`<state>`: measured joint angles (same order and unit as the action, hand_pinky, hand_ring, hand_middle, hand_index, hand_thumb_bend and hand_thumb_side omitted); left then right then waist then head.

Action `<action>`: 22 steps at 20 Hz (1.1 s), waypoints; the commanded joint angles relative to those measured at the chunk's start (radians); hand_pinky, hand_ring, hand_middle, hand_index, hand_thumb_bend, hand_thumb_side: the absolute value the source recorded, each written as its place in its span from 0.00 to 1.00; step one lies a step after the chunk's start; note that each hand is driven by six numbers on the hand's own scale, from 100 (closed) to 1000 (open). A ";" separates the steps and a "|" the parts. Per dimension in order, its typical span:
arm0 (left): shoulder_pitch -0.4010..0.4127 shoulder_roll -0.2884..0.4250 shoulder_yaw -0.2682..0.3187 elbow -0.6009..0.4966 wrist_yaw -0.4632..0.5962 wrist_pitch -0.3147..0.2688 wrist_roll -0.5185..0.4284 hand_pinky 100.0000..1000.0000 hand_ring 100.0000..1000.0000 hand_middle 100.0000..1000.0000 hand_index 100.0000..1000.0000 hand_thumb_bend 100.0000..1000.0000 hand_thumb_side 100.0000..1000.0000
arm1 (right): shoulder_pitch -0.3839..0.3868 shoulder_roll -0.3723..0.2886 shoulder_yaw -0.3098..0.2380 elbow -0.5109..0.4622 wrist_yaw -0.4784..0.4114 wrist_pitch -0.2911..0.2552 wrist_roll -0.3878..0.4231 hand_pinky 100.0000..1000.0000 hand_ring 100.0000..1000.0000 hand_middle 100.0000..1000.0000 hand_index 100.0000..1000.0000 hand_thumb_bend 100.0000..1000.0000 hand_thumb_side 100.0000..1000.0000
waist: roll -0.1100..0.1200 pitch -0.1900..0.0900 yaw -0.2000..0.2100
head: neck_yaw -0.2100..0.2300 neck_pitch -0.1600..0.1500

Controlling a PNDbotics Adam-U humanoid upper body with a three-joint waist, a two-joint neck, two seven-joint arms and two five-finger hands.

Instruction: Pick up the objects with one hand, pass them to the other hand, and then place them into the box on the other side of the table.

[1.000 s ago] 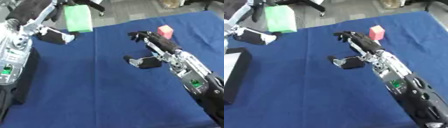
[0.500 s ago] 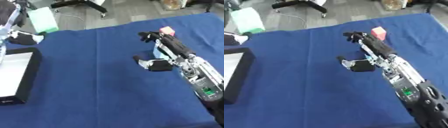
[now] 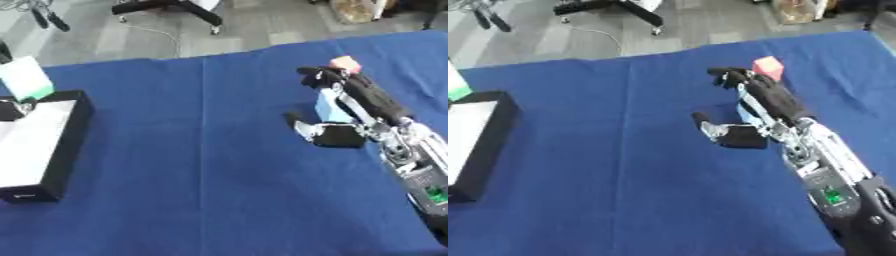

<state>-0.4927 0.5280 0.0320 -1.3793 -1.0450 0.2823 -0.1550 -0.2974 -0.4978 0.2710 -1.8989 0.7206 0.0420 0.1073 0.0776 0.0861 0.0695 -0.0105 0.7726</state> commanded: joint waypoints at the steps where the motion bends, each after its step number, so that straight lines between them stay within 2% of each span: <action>1: -0.005 0.042 0.031 0.051 -0.014 0.011 0.004 0.56 0.27 0.19 0.43 0.16 0.00 | -0.005 -0.008 -0.015 -0.031 0.004 -0.006 0.000 0.87 0.72 0.69 0.92 0.20 0.61 | -0.017 -0.028 -0.001 | 0.083 -0.003; 6: -0.001 0.039 0.041 0.141 -0.035 0.002 -0.005 0.61 0.33 0.25 0.50 0.23 0.03 | 0.000 -0.004 -0.012 -0.034 0.005 -0.013 0.008 0.87 0.72 0.69 0.92 0.19 0.61 | -0.022 -0.029 -0.005 | 0.163 -0.003; 7: -0.001 0.038 0.043 0.159 -0.040 0.001 -0.008 0.63 0.37 0.29 0.53 0.27 0.07 | 0.000 -0.002 -0.011 -0.034 0.005 -0.015 0.010 0.87 0.72 0.69 0.92 0.19 0.61 | -0.022 -0.029 -0.005 | 0.172 -0.003; 9: -0.001 0.036 0.047 0.194 -0.052 -0.005 -0.013 0.69 0.46 0.41 0.64 0.42 0.21 | 0.001 0.000 -0.010 -0.032 0.006 -0.018 0.014 0.88 0.72 0.70 0.92 0.18 0.61 | -0.024 -0.029 -0.006 | 0.182 -0.003; 11: -0.002 0.035 0.051 0.220 -0.065 -0.011 -0.014 0.69 0.46 0.41 0.64 0.42 0.21 | 0.002 0.002 -0.009 -0.031 0.007 -0.020 0.016 0.88 0.72 0.70 0.92 0.18 0.61 | -0.024 -0.029 -0.007 | 0.186 -0.003; 13: 0.001 0.034 0.053 0.238 -0.076 -0.019 -0.018 0.79 0.61 0.62 0.80 0.66 0.48 | 0.002 0.002 -0.010 -0.031 0.008 -0.021 0.016 0.88 0.72 0.70 0.92 0.18 0.61 | -0.025 -0.028 -0.007 | 0.187 -0.003; 14: 0.004 0.034 0.057 0.247 -0.086 -0.025 -0.023 0.81 0.66 0.67 0.84 0.71 0.55 | 0.002 0.003 -0.010 -0.030 0.008 -0.022 0.017 0.88 0.72 0.69 0.92 0.18 0.62 | -0.026 -0.028 -0.007 | 0.188 -0.003; 17: 0.011 0.034 0.075 0.252 -0.112 -0.032 -0.026 0.85 0.73 0.76 0.89 0.75 0.65 | 0.004 0.005 -0.011 -0.028 0.009 -0.024 0.017 0.88 0.72 0.70 0.92 0.18 0.62 | -0.028 -0.027 -0.006 | 0.186 -0.003; 22: 0.024 0.031 0.107 0.213 -0.125 -0.026 -0.021 0.87 0.77 0.81 0.91 0.76 0.74 | 0.006 0.005 -0.014 -0.027 0.009 -0.027 0.017 0.88 0.72 0.70 0.92 0.17 0.62 | -0.029 -0.027 -0.006 | 0.179 -0.003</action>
<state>-0.4586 0.5276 0.1203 -1.1410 -1.1625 0.2561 -0.1808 -0.2811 -0.4871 0.2668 -1.9107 0.7256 0.0188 0.1258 0.0602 0.0860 0.0625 0.1713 0.7725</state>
